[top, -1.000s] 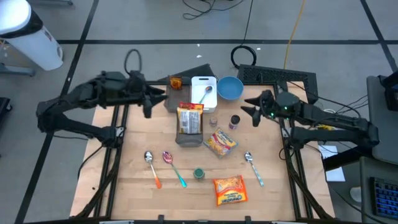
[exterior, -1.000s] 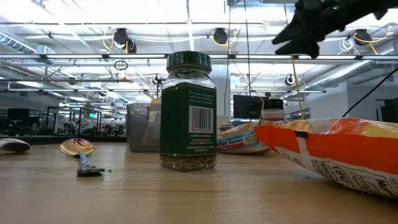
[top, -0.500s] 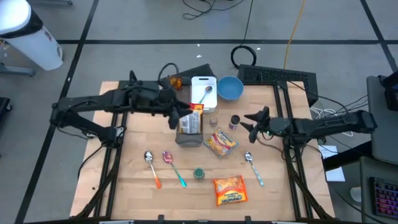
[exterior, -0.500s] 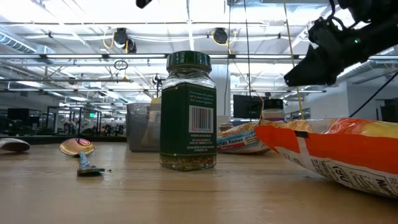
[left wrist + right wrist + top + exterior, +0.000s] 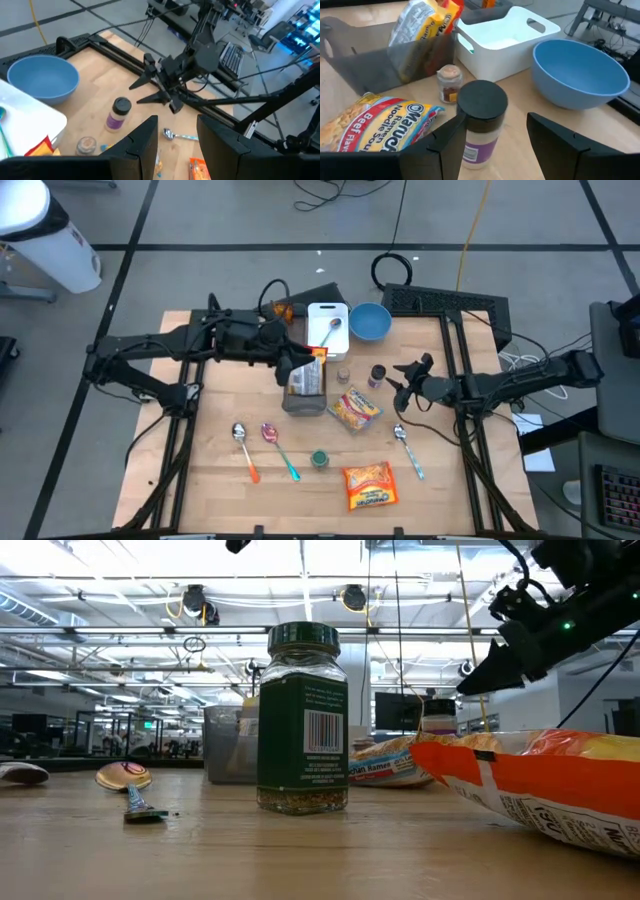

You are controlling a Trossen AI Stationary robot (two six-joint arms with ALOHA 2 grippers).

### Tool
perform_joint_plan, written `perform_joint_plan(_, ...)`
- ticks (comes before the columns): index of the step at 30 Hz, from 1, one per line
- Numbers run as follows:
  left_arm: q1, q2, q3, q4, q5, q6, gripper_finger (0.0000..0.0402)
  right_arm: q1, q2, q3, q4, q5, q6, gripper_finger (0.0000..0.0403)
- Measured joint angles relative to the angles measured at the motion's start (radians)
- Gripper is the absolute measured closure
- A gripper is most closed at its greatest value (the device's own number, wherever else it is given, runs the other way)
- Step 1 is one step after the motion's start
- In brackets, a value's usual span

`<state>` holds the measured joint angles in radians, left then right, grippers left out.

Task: Pick & Place Food Item
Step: Put the violet spice bottle into the top black bin

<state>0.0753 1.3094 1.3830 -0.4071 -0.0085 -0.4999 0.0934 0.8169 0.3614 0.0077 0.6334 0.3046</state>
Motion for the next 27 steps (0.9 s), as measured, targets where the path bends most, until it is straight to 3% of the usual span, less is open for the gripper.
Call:
perform_joint_plan(9, 0.005, 0.0, 0.0, 0.0, 0.0, -0.007, 0.0256, -0.083, -0.005, 0.0, 0.019, -0.217, 0.098, 0.0121)
perform_joint_plan(16, 0.005, 0.0, 0.0, 0.0, 0.001, -0.02, 0.0256, -0.118, 0.022, 0.0, 0.013, -0.217, 0.044, 0.0053)
perform_joint_plan(27, 0.005, 0.0, 0.0, 0.002, 0.001, -0.034, 0.0256, -0.127, 0.191, -0.01, 0.147, -0.217, 0.05, 0.0044)
